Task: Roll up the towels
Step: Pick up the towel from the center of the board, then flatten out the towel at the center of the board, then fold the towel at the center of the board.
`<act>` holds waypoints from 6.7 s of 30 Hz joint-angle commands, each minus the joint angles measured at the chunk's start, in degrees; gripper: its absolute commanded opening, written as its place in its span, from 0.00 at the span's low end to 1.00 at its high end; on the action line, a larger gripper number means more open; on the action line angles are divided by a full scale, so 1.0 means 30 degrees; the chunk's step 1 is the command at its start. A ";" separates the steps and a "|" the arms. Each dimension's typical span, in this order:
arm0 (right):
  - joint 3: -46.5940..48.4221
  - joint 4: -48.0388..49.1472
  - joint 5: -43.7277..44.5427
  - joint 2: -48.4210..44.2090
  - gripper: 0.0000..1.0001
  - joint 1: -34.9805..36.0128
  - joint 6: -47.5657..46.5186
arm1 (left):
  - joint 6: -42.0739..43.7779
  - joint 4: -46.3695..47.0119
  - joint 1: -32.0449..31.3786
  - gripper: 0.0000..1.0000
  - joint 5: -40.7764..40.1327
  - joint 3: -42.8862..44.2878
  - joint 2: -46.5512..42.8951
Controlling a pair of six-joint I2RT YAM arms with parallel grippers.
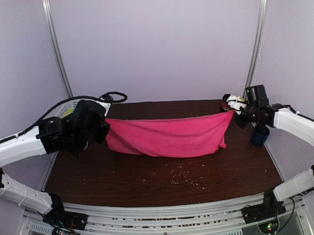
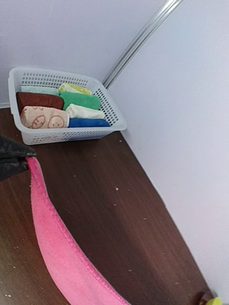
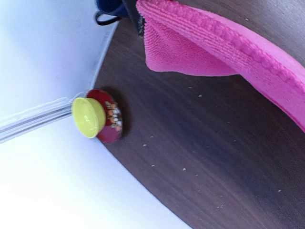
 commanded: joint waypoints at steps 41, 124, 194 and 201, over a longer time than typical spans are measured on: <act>1.1172 -0.4357 0.6826 1.3572 0.00 -0.0258 -0.3685 | 0.2392 0.5512 0.6972 0.00 0.5033 0.5511 1.3268; 1.0218 -0.7309 0.6312 1.2550 0.00 0.1096 -0.8128 | 0.4020 1.3974 0.7892 0.00 0.3549 -0.1957 0.9263; 0.0975 -0.5902 0.7691 0.8020 0.00 0.3528 -0.5856 | -0.1790 0.3253 0.3705 0.00 0.7430 -0.4762 0.6698; 0.1057 -0.5606 0.8206 0.7997 0.00 0.3527 -0.5544 | -0.2019 0.2555 0.3646 0.00 0.7722 -0.4678 0.6309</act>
